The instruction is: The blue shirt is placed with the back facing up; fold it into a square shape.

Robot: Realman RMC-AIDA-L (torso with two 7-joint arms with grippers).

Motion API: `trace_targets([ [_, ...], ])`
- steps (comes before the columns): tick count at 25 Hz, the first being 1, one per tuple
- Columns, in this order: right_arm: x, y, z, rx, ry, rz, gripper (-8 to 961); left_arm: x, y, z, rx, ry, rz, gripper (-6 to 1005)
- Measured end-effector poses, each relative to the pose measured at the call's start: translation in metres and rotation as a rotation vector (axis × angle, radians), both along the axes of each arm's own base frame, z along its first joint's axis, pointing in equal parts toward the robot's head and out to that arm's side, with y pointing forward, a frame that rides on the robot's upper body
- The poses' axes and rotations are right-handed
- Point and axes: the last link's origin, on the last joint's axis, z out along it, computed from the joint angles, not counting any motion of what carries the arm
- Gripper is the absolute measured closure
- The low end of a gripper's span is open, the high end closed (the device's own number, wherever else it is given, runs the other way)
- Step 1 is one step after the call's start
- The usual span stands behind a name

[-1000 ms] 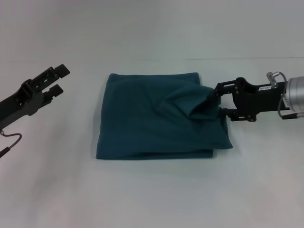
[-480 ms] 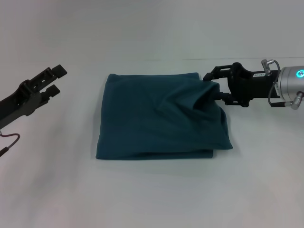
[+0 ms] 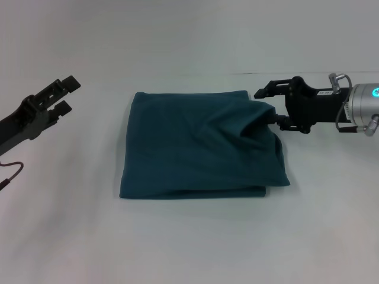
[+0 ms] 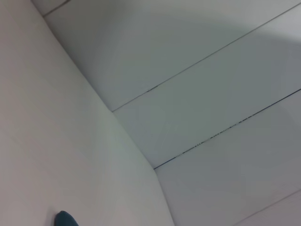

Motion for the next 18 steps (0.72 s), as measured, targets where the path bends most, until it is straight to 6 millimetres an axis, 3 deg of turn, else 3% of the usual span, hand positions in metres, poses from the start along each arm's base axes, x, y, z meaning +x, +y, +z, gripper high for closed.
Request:
trace_targets([
  [8, -0.0027, 0.0058, -0.0033, 0.028, -0.03, 0.006, 329, -0.0015, 0.0003, 0.0002, 0.004, 0.004, 0.009, 65],
  [18, -0.007, 0.0062, -0.004, 0.018, -0.052, 0.047, 538, -0.002, 0.0009, 0.002, 0.015, 0.005, 0.009, 65],
])
